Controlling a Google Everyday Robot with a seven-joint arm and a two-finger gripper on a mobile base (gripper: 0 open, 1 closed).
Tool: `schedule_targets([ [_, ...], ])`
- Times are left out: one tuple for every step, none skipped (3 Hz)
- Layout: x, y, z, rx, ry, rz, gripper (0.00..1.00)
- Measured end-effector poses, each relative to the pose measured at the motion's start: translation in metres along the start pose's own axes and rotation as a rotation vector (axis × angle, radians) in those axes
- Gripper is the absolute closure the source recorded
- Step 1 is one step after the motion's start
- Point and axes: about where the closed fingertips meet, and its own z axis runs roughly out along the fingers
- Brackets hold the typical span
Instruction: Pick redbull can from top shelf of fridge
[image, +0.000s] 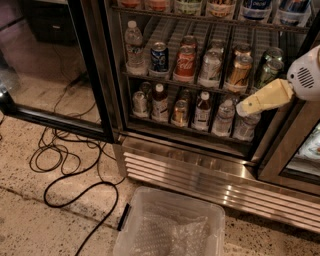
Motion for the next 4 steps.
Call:
schedule_targets([
  [-0.035,-0.002,0.005,0.076,-0.130,0.089,0.00],
  [-0.059,-0.012,0.006,0.182,-0.200,0.133,0.00],
  [-0.059,-0.022,0.003,0.219,-0.207,0.182,0.00],
  [-0.059,-0.022,0.003,0.219,-0.207,0.182,0.00],
])
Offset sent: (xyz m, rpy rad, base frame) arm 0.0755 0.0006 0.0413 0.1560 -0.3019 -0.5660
